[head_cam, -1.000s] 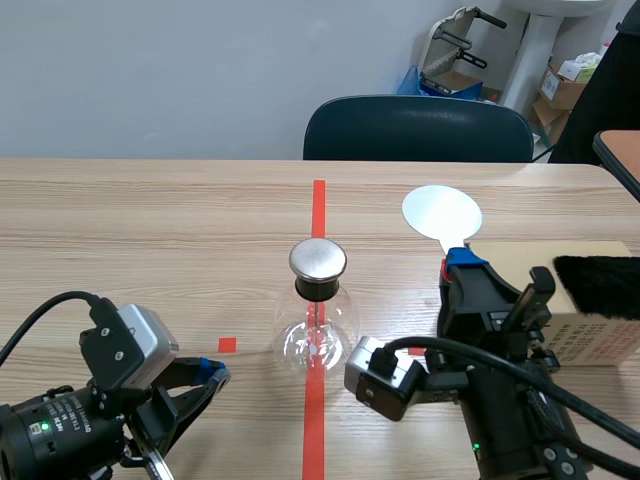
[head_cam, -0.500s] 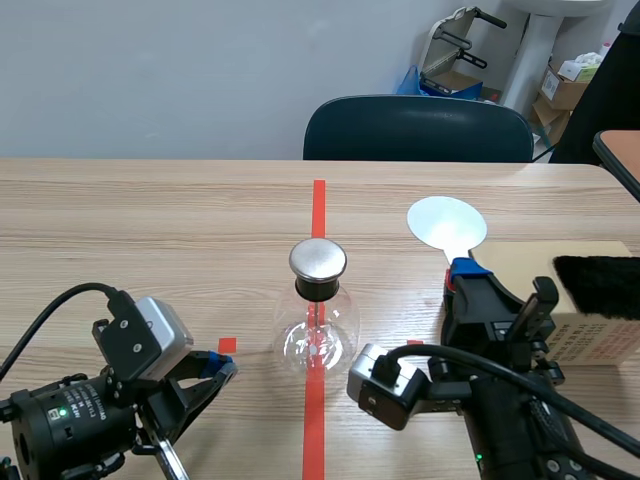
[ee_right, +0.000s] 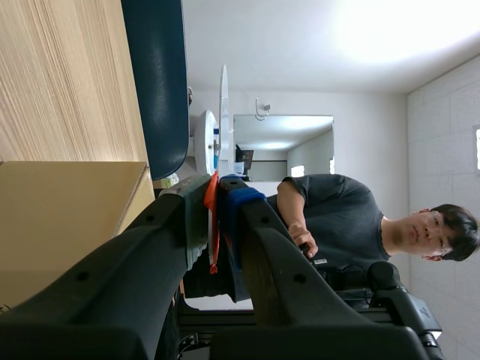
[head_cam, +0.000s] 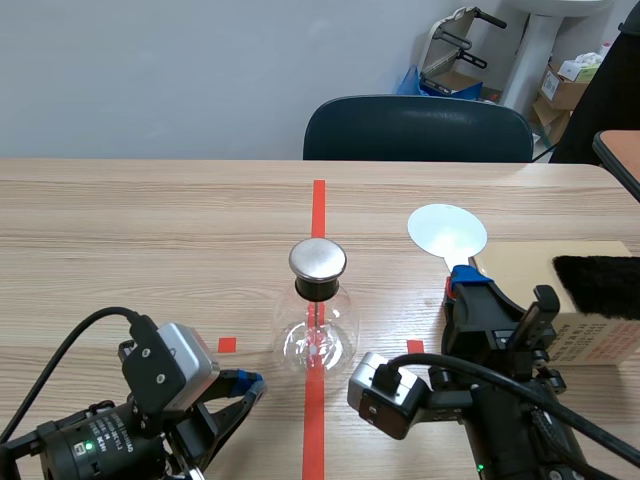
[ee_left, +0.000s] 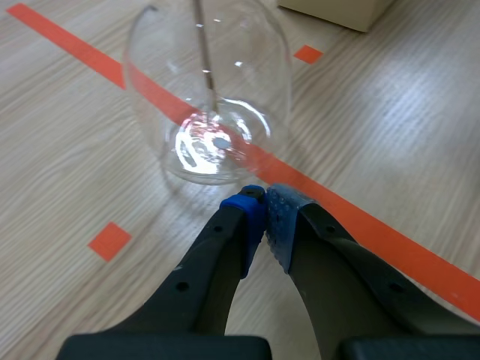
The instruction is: Do the electroscope experiment
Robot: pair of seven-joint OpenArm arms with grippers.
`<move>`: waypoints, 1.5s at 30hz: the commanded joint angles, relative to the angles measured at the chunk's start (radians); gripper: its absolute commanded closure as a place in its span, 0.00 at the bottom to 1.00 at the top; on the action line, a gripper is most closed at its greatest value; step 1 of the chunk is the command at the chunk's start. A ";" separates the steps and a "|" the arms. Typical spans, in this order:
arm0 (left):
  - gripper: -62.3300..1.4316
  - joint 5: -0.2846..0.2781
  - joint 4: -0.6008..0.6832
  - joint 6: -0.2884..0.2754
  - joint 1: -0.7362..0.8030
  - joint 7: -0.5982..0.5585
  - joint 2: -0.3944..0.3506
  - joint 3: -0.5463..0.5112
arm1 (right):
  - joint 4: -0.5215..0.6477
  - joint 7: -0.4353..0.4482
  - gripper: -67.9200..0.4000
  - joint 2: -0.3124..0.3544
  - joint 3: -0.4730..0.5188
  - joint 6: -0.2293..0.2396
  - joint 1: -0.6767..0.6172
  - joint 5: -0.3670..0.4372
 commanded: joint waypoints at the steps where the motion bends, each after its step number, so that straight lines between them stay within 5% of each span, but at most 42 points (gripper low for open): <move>1: 0.91 -0.008 0.020 -0.008 -0.012 -0.013 0.007 -0.012 | 0.016 -0.004 0.98 0.008 -0.003 -0.012 0.006 0.003; 16: 0.91 -0.052 0.020 0.079 -0.019 -0.014 0.006 -0.012 | 0.016 -0.004 0.98 0.008 -0.003 -0.012 0.006 0.003; 45: 0.91 -0.042 0.020 0.079 -0.019 0.018 0.007 -0.013 | 0.016 -0.004 0.98 0.008 -0.003 -0.012 0.006 0.003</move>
